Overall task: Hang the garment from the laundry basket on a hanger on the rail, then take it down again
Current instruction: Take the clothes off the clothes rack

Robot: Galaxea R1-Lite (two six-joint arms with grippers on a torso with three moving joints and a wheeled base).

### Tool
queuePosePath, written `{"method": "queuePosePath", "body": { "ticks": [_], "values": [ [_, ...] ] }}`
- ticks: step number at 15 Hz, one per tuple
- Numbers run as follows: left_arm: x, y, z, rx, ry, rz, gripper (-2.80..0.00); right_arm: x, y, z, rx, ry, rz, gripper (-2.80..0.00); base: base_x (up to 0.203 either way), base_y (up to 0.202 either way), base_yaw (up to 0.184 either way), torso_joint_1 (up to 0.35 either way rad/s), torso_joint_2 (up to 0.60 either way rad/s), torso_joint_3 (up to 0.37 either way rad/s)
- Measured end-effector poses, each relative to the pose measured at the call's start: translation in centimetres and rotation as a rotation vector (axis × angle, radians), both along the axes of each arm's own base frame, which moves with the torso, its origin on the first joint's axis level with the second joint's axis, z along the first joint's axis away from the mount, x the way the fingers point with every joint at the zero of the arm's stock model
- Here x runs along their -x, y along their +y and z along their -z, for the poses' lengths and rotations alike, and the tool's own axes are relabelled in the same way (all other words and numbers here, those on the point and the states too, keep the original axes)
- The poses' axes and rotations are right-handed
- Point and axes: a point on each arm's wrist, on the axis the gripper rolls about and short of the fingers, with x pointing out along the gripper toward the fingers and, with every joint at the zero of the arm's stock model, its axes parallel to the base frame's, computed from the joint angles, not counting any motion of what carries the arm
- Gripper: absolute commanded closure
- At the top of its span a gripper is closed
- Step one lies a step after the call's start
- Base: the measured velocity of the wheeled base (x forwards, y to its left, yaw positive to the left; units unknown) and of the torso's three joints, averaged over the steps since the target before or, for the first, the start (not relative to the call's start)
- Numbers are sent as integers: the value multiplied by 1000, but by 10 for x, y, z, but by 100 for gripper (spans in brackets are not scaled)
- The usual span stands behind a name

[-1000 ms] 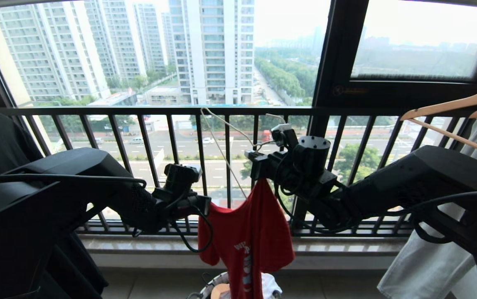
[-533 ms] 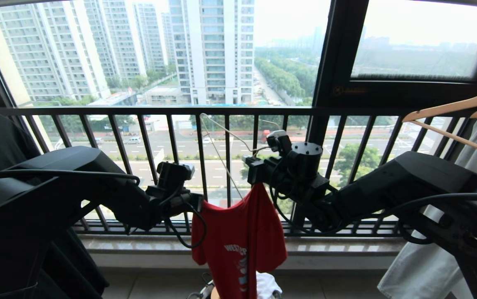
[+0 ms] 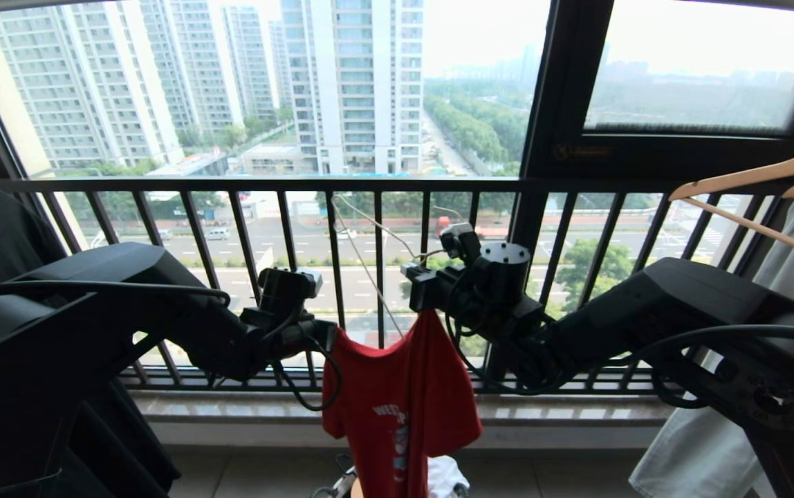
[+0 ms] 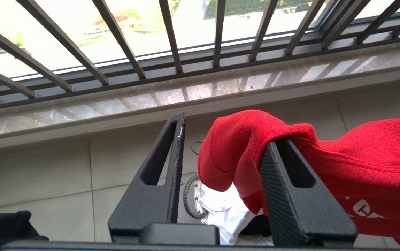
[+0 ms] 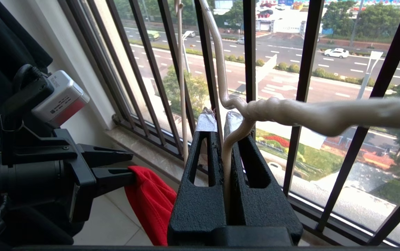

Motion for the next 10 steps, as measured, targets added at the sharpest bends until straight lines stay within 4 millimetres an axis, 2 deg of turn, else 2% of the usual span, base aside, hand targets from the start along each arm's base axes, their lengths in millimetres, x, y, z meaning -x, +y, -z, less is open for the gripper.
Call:
{"method": "queuePosePath", "body": {
  "ticks": [4, 10],
  "values": [
    [-1, 1, 1, -20, -4, -9, -280, -3, 4, 4, -1, 2, -3, 0, 0, 0, 0, 0, 0, 0],
    [-9, 17, -1, -29, 69, -37, -280, -1, 19, 9, -6, -2, -6, 0, 0, 0, 0, 0, 0, 0]
  ]
}}
